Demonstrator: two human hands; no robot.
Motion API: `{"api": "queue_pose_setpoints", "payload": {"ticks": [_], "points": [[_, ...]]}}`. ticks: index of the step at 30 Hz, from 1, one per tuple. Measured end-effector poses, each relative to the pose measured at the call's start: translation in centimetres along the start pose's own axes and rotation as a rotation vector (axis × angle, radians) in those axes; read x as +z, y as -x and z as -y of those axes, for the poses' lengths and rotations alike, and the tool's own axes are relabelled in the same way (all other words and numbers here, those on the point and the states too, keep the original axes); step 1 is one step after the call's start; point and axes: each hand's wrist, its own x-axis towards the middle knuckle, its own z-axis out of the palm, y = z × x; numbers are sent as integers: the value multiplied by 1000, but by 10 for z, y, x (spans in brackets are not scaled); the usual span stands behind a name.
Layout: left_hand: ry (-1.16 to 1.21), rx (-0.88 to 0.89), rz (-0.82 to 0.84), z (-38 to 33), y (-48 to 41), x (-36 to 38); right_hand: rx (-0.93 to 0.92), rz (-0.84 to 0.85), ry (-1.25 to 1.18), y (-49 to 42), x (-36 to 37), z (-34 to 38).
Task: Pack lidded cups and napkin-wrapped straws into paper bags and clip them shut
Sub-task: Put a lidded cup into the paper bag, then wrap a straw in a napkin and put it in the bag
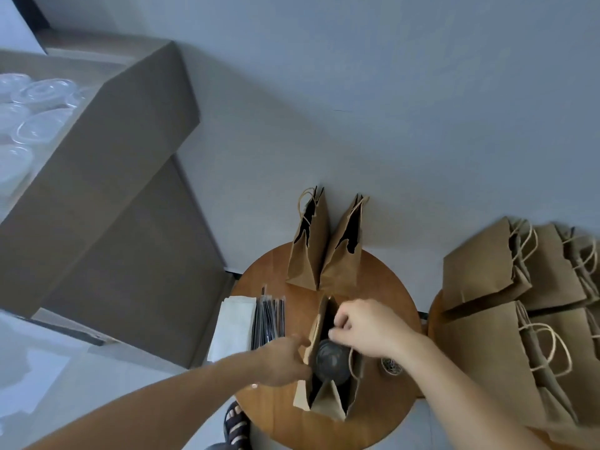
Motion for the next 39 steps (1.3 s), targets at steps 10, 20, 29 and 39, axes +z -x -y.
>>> {"api": "queue_pose_setpoints", "payload": {"ticks": [10, 20, 29, 39], "points": [[-326, -59, -293, 56, 1, -119, 46, -295, -350, -69, 5, 78], [-14, -213, -286, 169, -46, -128, 390, -40, -375, -196, 153, 110], [245, -335, -393, 215, -69, -101, 460, -41, -366, -255, 225, 113], [301, -369, -400, 236, -73, -96, 541, -47, -291, -278, 238, 112]]}}
